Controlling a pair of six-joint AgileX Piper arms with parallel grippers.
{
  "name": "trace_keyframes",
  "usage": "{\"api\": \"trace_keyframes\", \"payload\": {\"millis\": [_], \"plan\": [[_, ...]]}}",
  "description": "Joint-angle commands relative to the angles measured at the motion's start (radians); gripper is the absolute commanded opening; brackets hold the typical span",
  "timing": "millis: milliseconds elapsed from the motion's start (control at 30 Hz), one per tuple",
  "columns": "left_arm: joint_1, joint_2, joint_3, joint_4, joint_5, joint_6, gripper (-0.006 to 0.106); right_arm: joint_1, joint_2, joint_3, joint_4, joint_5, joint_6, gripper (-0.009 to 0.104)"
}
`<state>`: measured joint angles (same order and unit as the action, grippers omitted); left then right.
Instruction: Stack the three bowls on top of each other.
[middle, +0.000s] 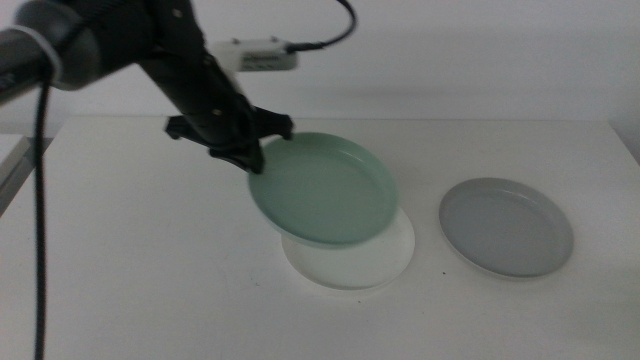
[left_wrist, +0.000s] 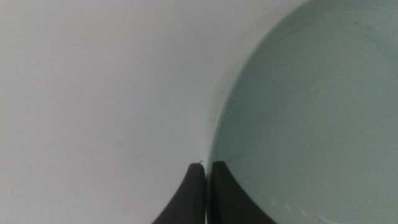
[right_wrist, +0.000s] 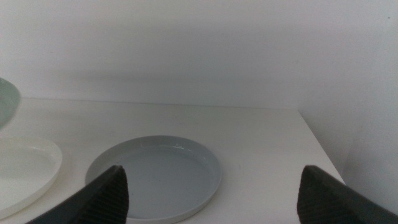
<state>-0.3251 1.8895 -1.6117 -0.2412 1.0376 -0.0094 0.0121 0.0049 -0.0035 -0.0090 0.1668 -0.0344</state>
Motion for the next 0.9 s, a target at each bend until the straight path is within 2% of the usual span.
{"api": "trace_keyframes", "payload": {"millis": [0,333,667,800,867], "plan": [[-0.04,0.008,0.005,0.009,-0.002,-0.023,-0.002,-0.003,-0.005,0.003,-0.011,-0.01,-0.003,0.088],[-0.083,0.116,0.007,-0.005,-0.085,-0.041,-0.002,-0.003,-0.005,0.003,-0.011,-0.01,-0.003,0.088],[-0.083,0.18,0.007,-0.03,-0.153,0.021,-0.001,-0.003,-0.005,0.003,-0.011,-0.01,-0.003,0.088],[-0.081,0.182,0.007,-0.049,-0.156,0.071,0.006,-0.003,-0.005,0.003,-0.011,-0.01,-0.003,0.088],[-0.074,0.182,0.005,-0.089,-0.153,0.105,0.013,-0.003,-0.005,0.003,-0.011,-0.01,-0.003,0.088]]}}
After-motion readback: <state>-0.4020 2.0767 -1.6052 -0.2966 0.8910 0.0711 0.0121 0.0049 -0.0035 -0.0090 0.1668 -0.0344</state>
